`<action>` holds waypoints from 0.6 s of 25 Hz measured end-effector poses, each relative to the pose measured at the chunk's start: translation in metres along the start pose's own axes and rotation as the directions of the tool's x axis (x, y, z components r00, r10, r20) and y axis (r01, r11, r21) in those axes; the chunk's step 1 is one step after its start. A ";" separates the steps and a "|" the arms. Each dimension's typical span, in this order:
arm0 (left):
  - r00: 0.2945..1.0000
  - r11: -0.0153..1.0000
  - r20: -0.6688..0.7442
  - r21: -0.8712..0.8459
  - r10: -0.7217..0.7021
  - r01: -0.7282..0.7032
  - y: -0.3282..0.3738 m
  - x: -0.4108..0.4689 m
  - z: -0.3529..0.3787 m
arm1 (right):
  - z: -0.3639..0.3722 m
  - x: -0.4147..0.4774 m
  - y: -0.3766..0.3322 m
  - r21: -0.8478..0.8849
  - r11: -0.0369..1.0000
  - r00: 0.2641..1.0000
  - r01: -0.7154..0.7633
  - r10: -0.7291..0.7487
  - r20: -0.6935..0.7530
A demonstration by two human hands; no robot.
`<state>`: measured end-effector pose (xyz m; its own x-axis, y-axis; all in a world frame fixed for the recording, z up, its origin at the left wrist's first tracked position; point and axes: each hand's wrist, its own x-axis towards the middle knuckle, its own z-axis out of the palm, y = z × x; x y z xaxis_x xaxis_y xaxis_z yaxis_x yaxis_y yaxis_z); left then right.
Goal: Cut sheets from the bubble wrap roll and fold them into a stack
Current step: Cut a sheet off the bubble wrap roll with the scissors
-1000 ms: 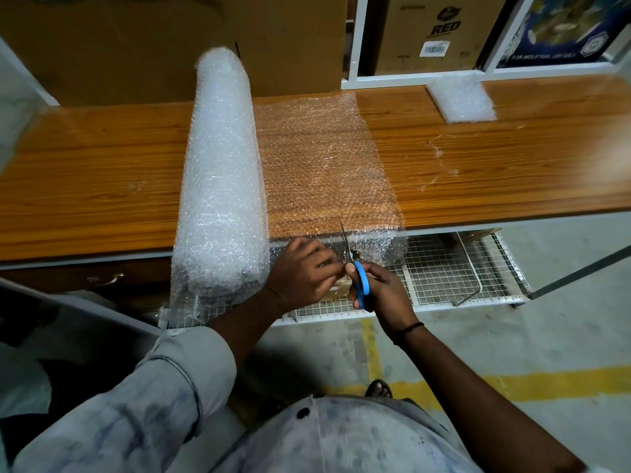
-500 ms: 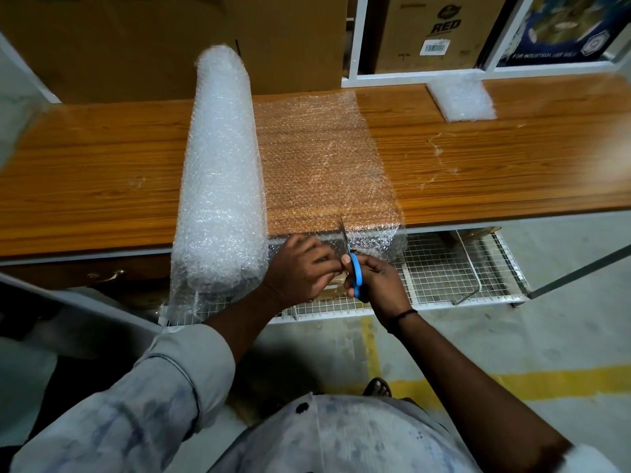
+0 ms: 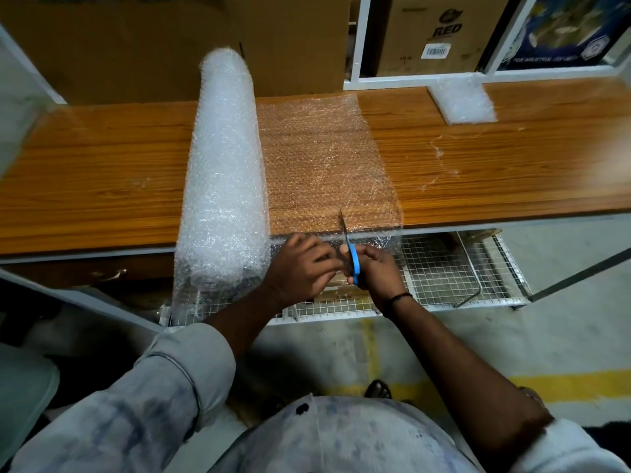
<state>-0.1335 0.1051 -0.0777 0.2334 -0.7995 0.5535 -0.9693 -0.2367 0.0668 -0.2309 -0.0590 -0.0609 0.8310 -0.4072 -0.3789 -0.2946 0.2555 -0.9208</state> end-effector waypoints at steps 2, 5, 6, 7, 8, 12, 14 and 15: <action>1.000 1.000 -0.007 -0.007 0.001 -0.001 0.001 -0.001 0.000 | 0.001 0.003 0.000 -0.003 1.000 1.000 -0.011 0.011 -0.015; 1.000 1.000 -0.008 -0.007 -0.001 0.001 -0.001 -0.001 0.000 | 0.004 0.009 -0.004 -0.028 1.000 1.000 -0.013 0.013 -0.013; 1.000 1.000 -0.012 -0.005 0.000 0.000 -0.001 -0.001 0.000 | 0.005 0.011 -0.006 -0.042 0.999 1.000 -0.009 0.008 -0.012; 1.000 1.000 -0.018 -0.003 -0.001 0.001 -0.001 0.000 0.000 | 0.006 0.013 -0.007 -0.057 0.998 1.000 -0.002 0.001 -0.014; 1.000 1.000 -0.021 0.000 -0.001 0.001 -0.001 0.001 0.000 | 0.007 0.014 -0.009 -0.071 0.997 1.000 0.005 -0.007 -0.016; 0.999 1.000 -0.033 -0.009 0.014 -0.014 -0.002 -0.001 0.003 | 0.009 0.019 -0.011 -0.107 0.994 1.000 0.009 -0.012 -0.024; 0.998 0.999 -0.053 -0.031 -0.038 0.036 -0.003 -0.003 0.004 | 0.008 0.019 -0.011 -0.093 0.996 1.000 0.009 -0.011 -0.024; 0.993 0.994 -0.060 -0.048 -0.104 0.101 -0.004 -0.002 0.004 | 0.007 0.019 -0.010 -0.083 0.996 1.000 0.010 -0.012 -0.023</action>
<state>-0.1294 0.1050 -0.0826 0.3279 -0.7356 0.5927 -0.9432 -0.2898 0.1622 -0.2089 -0.0628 -0.0576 0.8231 -0.4306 -0.3702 -0.3249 0.1775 -0.9289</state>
